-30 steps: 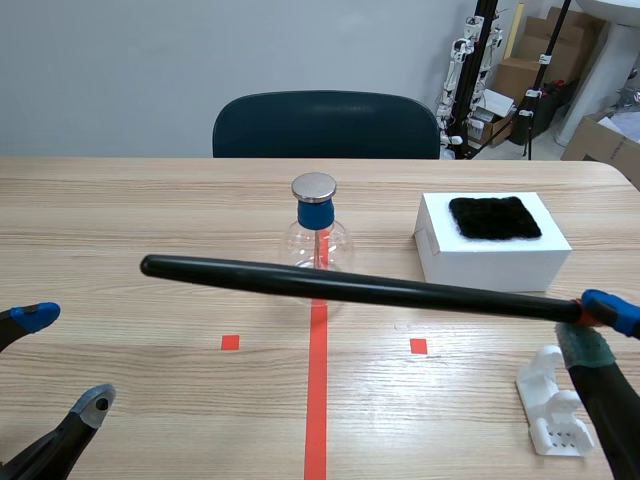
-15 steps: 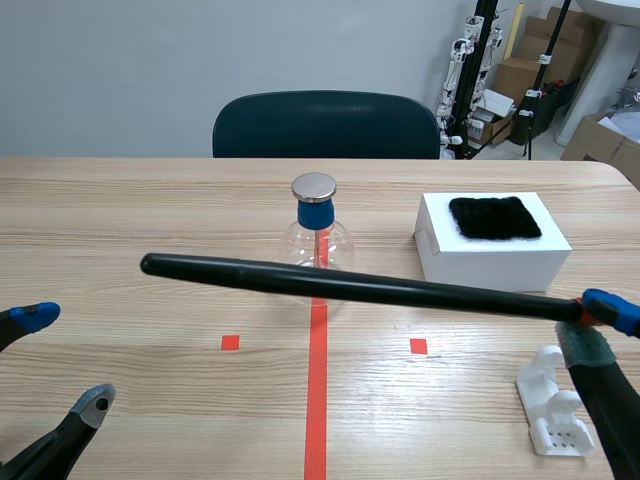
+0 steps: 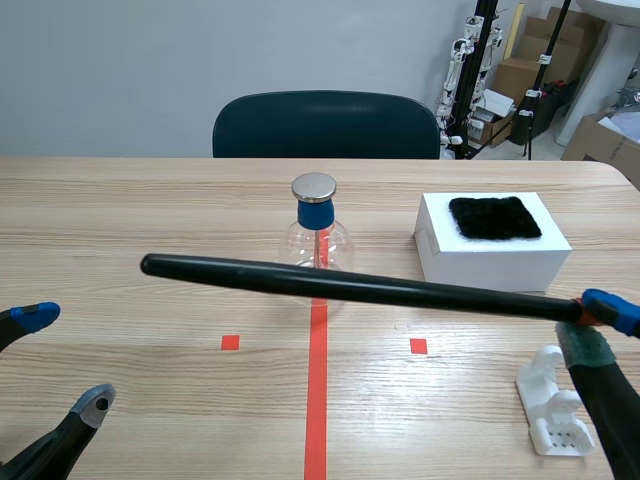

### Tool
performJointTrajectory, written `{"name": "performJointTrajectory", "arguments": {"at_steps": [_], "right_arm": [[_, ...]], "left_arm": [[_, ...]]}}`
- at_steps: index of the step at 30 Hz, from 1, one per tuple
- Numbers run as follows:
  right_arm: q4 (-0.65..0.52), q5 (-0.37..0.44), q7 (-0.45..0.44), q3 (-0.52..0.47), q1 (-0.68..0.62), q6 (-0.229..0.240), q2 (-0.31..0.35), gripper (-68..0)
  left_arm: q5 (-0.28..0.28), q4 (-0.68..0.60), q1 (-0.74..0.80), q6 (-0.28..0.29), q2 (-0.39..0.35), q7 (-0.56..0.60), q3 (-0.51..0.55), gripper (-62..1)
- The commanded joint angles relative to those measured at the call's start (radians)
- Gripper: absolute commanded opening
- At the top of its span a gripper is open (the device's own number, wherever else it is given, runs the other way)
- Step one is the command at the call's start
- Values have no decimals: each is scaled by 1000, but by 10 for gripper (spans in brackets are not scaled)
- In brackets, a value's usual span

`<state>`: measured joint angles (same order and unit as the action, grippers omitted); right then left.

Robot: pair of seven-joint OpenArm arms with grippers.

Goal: Do the electroscope experiment. pick up the black charging rod

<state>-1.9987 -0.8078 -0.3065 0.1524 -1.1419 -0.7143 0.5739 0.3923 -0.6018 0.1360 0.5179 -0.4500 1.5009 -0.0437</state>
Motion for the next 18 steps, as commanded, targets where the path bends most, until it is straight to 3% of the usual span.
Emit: {"name": "performJointTrajectory", "arguments": {"at_steps": [1, 11, 18], "right_arm": [[-13, 0, -6, -1, 6, -11, 7, -638], [-13, 0, -6, -1, 6, 17, 7, -638], [-13, 0, 13, -1, 6, 110, 7, -638]], "left_arm": [[-13, -14, 2, 2, -11, 28, 5, 14], [-13, -14, 2, 2, -11, 28, 5, 14], [-13, -14, 2, 2, -11, 28, 5, 14]]}}
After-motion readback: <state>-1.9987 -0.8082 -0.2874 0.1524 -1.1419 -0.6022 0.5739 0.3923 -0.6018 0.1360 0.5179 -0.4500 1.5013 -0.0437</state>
